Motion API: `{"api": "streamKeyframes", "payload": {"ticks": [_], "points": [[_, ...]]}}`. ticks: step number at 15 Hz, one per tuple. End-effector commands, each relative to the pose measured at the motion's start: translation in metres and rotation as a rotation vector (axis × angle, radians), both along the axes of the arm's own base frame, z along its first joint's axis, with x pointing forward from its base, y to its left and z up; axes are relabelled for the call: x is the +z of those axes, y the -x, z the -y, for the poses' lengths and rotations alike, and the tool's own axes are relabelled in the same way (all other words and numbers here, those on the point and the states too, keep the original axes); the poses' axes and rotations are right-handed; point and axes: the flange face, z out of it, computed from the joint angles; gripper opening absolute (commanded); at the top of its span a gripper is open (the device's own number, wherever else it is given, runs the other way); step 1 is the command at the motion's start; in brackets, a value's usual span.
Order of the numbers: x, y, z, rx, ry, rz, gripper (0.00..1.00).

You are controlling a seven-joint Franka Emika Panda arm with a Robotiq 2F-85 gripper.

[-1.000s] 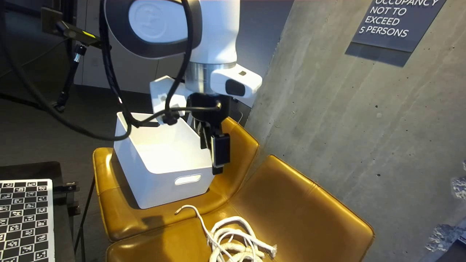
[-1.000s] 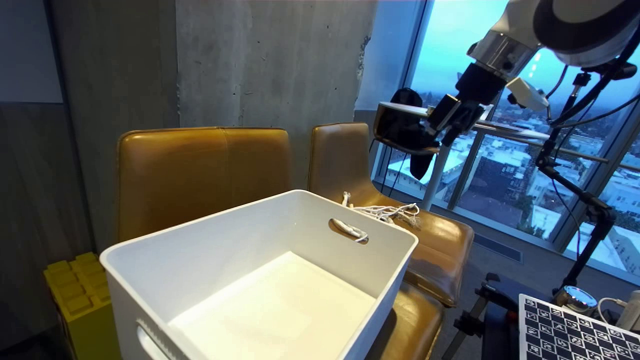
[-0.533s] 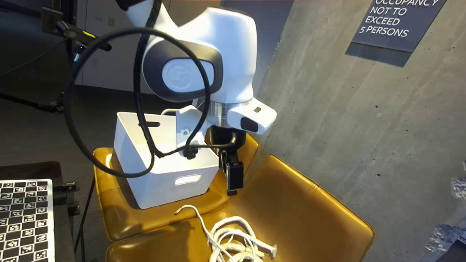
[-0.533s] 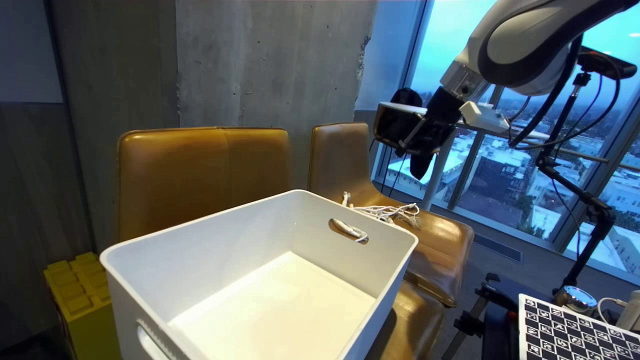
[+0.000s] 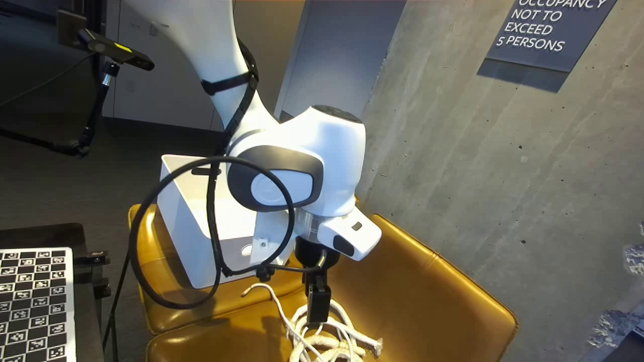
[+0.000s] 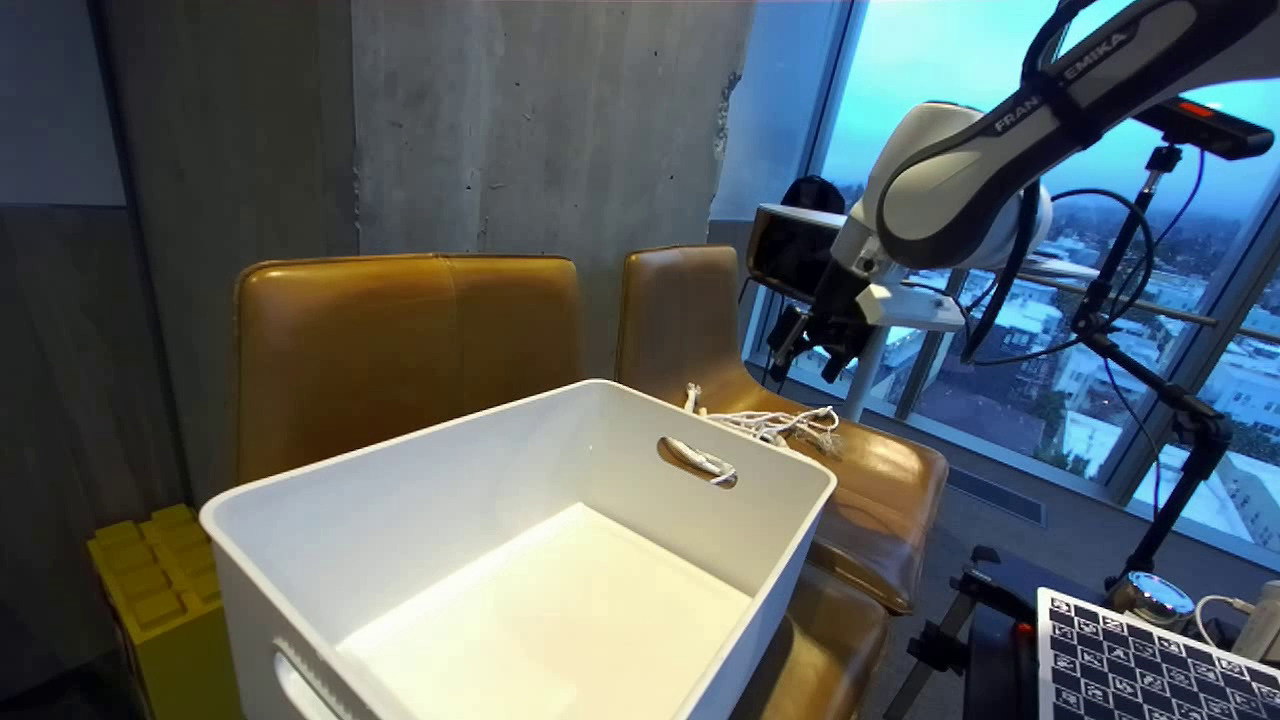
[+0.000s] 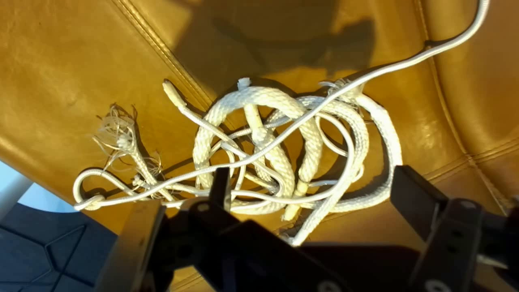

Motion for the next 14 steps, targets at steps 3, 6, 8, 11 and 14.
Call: {"api": "streamKeyframes", "payload": {"ticks": [3, 6, 8, 11, 14], "points": [[-0.05, -0.028, 0.02, -0.058, 0.022, -0.033, 1.0], [-0.07, -0.037, 0.03, -0.066, 0.04, -0.05, 1.0], [-0.079, -0.044, 0.035, -0.069, 0.048, -0.057, 1.0], [-0.088, -0.05, 0.041, -0.066, 0.06, -0.06, 1.0], [-0.098, -0.055, 0.045, -0.064, 0.071, -0.063, 1.0]]}}
